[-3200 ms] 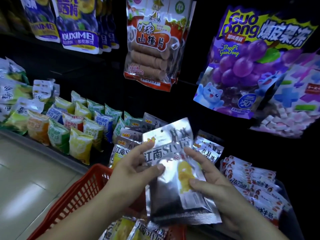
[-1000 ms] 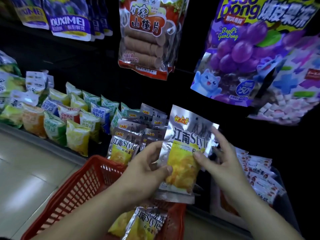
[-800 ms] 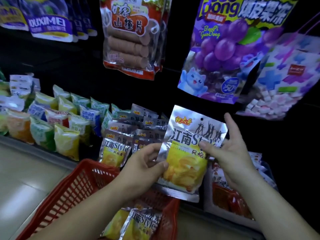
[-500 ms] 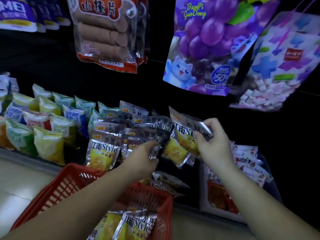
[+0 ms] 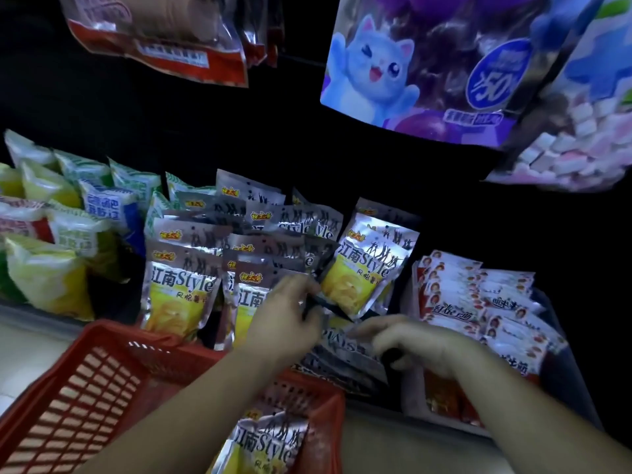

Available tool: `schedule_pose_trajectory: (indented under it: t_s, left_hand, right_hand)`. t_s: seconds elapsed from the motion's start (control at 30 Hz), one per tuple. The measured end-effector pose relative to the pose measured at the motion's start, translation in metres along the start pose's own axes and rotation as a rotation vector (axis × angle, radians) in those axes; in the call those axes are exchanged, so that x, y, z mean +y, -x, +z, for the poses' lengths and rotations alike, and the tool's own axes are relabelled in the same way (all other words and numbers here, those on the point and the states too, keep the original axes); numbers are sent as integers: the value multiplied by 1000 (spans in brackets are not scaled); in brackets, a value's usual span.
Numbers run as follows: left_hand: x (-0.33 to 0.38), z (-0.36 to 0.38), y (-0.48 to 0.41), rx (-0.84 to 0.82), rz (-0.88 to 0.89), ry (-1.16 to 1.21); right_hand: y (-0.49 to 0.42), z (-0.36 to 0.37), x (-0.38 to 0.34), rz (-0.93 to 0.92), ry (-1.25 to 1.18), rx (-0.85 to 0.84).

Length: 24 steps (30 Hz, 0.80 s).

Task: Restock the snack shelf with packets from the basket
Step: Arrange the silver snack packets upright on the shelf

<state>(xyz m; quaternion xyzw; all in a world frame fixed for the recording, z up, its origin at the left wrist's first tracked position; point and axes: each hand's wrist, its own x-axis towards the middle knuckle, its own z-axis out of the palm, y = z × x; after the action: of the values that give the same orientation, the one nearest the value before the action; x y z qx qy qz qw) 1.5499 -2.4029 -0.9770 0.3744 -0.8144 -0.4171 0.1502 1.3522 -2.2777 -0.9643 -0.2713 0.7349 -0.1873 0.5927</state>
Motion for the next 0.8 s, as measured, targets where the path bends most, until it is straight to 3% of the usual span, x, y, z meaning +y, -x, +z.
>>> schedule_pose_trajectory:
  t_s: [0.07, 0.17, 0.27, 0.33, 0.53, 0.7, 0.8]
  left_hand:
    - [11, 4, -7, -129, 66, 11]
    - [21, 13, -15, -299, 136, -103]
    - [14, 18, -21, -266, 72, -21]
    - [5, 18, -25, -215, 24, 25]
    - [-15, 19, -30, -137, -40, 74]
    - [-15, 16, -30, -119, -15, 82]
    - [-11, 10, -26, -112, -38, 106]
  right_hand:
    - [2, -11, -11, -45, 8, 101]
    - [-19, -25, -19, -211, 72, 595]
    - [-53, -38, -20, -219, 241, 885]
    - [-74, -46, -23, -181, 284, 937]
    - [-120, -65, -37, -125, -48, 1037]
    - [-125, -67, -37, -173, 13, 951]
    - [-101, -64, -33, -290, 81, 935]
